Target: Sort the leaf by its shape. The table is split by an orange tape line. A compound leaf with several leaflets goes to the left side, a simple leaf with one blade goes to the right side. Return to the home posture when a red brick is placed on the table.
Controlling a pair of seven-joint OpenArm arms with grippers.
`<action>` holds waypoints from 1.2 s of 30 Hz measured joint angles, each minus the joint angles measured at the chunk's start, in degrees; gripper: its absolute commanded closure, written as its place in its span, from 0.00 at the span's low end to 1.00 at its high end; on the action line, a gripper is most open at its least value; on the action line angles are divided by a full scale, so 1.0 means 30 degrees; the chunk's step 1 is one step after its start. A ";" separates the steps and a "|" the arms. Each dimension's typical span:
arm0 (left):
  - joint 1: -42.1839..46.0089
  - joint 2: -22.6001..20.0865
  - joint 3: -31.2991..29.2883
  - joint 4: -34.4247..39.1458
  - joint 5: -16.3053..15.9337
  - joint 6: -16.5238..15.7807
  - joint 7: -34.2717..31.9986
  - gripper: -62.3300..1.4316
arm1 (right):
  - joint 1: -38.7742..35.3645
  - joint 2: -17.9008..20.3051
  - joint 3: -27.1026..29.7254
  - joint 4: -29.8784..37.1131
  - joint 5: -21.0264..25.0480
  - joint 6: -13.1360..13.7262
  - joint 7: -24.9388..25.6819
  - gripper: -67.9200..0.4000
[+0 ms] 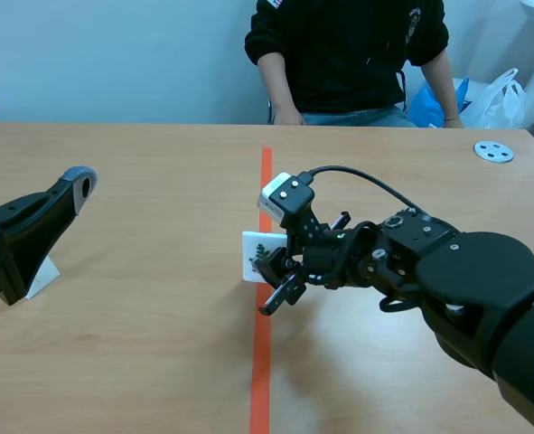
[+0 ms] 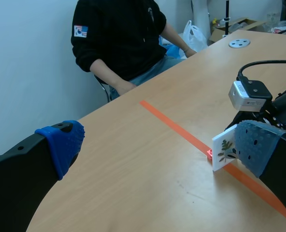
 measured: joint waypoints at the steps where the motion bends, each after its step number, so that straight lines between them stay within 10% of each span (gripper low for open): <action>1: 0.0000 0.0000 0.0000 0.0000 0.0000 0.0000 0.0000 0.00 | 0.0000 0.0000 0.0000 0.0000 -0.0007 0.0000 0.0000 0.78; 8: 0.0000 0.0000 0.0000 0.0000 0.0000 0.0000 0.0000 0.00 | 0.0000 -0.0007 0.0000 0.0000 -0.0036 0.0000 0.0219 0.98; 20: 0.0000 0.0000 0.0000 0.0000 0.0000 0.0000 0.0000 0.00 | -0.0015 -0.0102 0.0933 0.0000 -0.0036 -0.0969 0.0204 0.99; 28: 0.0015 -0.0051 0.0000 0.0000 0.0000 0.0000 0.0000 0.00 | -0.0918 0.0029 0.7541 0.0714 -0.0029 -0.2033 -0.0670 0.99; 36: 0.0109 -0.0597 0.0000 0.0000 -0.0007 0.0007 -0.0007 0.00 | -0.4430 0.2900 1.4141 0.1435 0.0845 -0.2171 -0.0736 0.99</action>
